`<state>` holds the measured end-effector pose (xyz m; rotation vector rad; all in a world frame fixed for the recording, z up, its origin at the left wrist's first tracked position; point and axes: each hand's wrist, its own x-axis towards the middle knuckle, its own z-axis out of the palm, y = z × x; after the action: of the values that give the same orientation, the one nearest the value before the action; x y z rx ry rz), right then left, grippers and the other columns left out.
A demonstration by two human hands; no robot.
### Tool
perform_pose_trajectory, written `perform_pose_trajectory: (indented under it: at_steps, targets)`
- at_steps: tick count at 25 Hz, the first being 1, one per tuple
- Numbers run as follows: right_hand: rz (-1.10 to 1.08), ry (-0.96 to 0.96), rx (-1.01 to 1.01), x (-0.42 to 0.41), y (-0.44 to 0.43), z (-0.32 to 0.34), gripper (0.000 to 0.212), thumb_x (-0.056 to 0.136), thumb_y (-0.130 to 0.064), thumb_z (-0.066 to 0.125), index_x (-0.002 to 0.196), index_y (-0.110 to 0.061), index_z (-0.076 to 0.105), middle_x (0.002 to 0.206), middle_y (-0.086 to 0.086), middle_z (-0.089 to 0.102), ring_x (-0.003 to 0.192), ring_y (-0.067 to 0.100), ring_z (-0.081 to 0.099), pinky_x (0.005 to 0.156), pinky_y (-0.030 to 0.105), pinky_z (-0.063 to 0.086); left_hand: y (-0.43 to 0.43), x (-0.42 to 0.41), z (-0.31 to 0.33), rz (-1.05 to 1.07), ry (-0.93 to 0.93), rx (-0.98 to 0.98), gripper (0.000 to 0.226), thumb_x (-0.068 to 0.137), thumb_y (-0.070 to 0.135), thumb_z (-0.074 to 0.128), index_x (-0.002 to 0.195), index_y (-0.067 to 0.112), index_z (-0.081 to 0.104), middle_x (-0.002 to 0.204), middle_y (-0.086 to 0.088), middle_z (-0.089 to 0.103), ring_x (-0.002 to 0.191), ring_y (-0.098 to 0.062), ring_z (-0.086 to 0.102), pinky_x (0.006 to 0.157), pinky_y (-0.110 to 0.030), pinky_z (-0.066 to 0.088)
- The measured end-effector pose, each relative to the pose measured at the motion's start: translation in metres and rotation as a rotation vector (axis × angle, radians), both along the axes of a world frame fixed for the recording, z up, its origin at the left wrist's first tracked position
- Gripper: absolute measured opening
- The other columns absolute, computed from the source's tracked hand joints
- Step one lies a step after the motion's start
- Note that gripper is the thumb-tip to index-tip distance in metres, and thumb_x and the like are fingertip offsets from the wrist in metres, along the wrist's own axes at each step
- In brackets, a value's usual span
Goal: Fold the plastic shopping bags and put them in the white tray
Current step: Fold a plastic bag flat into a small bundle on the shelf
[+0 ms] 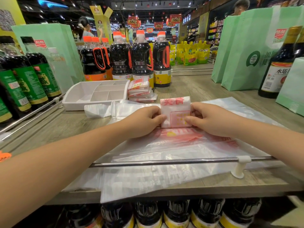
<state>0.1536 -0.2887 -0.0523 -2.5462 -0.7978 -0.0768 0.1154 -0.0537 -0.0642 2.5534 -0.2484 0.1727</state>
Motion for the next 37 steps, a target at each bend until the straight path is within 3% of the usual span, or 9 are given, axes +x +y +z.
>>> perform_pose_trajectory:
  at_steps: [3, 5, 7, 10, 15, 20, 27, 33, 37]
  targets:
    - [-0.06, -0.02, -0.056, -0.001, 0.007, 0.0, 0.02, 0.099, -0.04, 0.053, 0.093, -0.022, 0.05, 0.084, -0.004, 0.063, 0.074, 0.009, 0.055, 0.062, 0.026, 0.04, -0.005, 0.004, -0.001, 0.047, 0.004, -0.051, 0.021, 0.101, 0.039, 0.051, 0.097, 0.021, 0.06, 0.069, 0.012, 0.063, 0.053, 0.004, 0.055, 0.052, -0.014, 0.038]
    - [-0.081, -0.019, -0.066, -0.001, 0.01, -0.001, 0.026, 0.1, -0.042, 0.051, 0.112, -0.019, 0.051, 0.087, -0.003, 0.066, 0.076, 0.01, 0.057, 0.062, 0.027, 0.042, -0.007, 0.006, -0.002, 0.061, 0.007, -0.064, 0.02, 0.1, 0.039, 0.052, 0.105, 0.021, 0.058, 0.068, 0.012, 0.066, 0.051, 0.005, 0.057, 0.049, -0.012, 0.037]
    - [-0.084, -0.005, -0.051, -0.003, 0.012, -0.001, 0.054, 0.1, -0.039, 0.052, 0.146, -0.017, 0.033, 0.085, -0.004, 0.068, 0.075, 0.01, 0.061, 0.064, 0.028, 0.046, -0.007, 0.006, -0.002, 0.066, 0.021, -0.083, 0.027, 0.099, 0.04, 0.054, 0.117, 0.021, 0.055, 0.073, 0.012, 0.071, 0.058, -0.001, 0.064, 0.056, -0.018, 0.043]
    - [-0.076, -0.011, -0.082, -0.004, 0.012, -0.003, 0.074, 0.1, -0.04, 0.051, 0.158, -0.023, 0.009, 0.085, -0.003, 0.068, 0.077, 0.014, 0.062, 0.069, 0.033, 0.047, -0.007, 0.004, -0.002, 0.088, 0.015, -0.114, 0.041, 0.096, 0.044, 0.059, 0.129, 0.021, 0.05, 0.081, 0.012, 0.073, 0.065, -0.004, 0.067, 0.062, -0.021, 0.048]
    - [-0.057, -0.089, -0.219, -0.005, 0.013, -0.002, 0.044, 0.103, -0.041, 0.043, 0.138, -0.015, 0.041, 0.095, -0.001, 0.063, 0.091, 0.024, 0.057, 0.082, 0.04, 0.047, -0.008, 0.002, -0.001, 0.075, 0.001, -0.112, 0.048, 0.092, 0.048, 0.063, 0.13, 0.022, 0.049, 0.082, 0.012, 0.072, 0.067, 0.0, 0.066, 0.066, -0.023, 0.048]
    - [-0.049, -0.111, -0.234, -0.001, 0.011, -0.005, 0.026, 0.104, -0.039, 0.041, 0.11, -0.015, 0.05, 0.092, 0.004, 0.062, 0.086, 0.026, 0.056, 0.071, 0.038, 0.04, -0.004, -0.001, 0.001, 0.002, 0.062, -0.112, 0.058, 0.09, 0.043, 0.069, 0.139, 0.022, 0.046, 0.091, 0.01, 0.069, 0.08, -0.001, 0.065, 0.077, -0.019, 0.048]
    - [-0.037, -0.14, -0.21, 0.004, 0.011, -0.008, 0.041, 0.105, -0.04, 0.039, 0.13, -0.012, 0.054, 0.123, 0.011, 0.066, 0.113, 0.031, 0.058, 0.097, 0.045, 0.045, -0.009, 0.001, -0.001, 0.042, 0.017, -0.044, 0.05, 0.098, 0.039, 0.057, 0.141, 0.017, 0.044, 0.088, 0.011, 0.069, 0.085, -0.002, 0.062, 0.073, -0.02, 0.043]
    - [-0.044, -0.133, -0.085, 0.004, 0.009, -0.009, 0.036, 0.101, -0.043, 0.051, 0.131, -0.027, 0.061, 0.098, -0.004, 0.068, 0.088, 0.014, 0.057, 0.078, 0.027, 0.042, -0.009, 0.0, -0.004, 0.064, -0.082, -0.035, 0.039, 0.095, 0.04, 0.06, 0.13, 0.025, 0.052, 0.074, 0.009, 0.071, 0.08, -0.004, 0.065, 0.08, -0.026, 0.05]
    - [-0.026, -0.17, -0.15, 0.006, 0.009, -0.01, 0.032, 0.102, -0.041, 0.047, 0.116, -0.022, 0.069, 0.095, -0.002, 0.068, 0.092, 0.02, 0.061, 0.082, 0.034, 0.048, -0.009, 0.001, -0.004, 0.063, -0.096, 0.017, 0.031, 0.095, 0.04, 0.061, 0.124, 0.028, 0.063, 0.069, 0.012, 0.067, 0.082, -0.008, 0.065, 0.081, -0.025, 0.048]
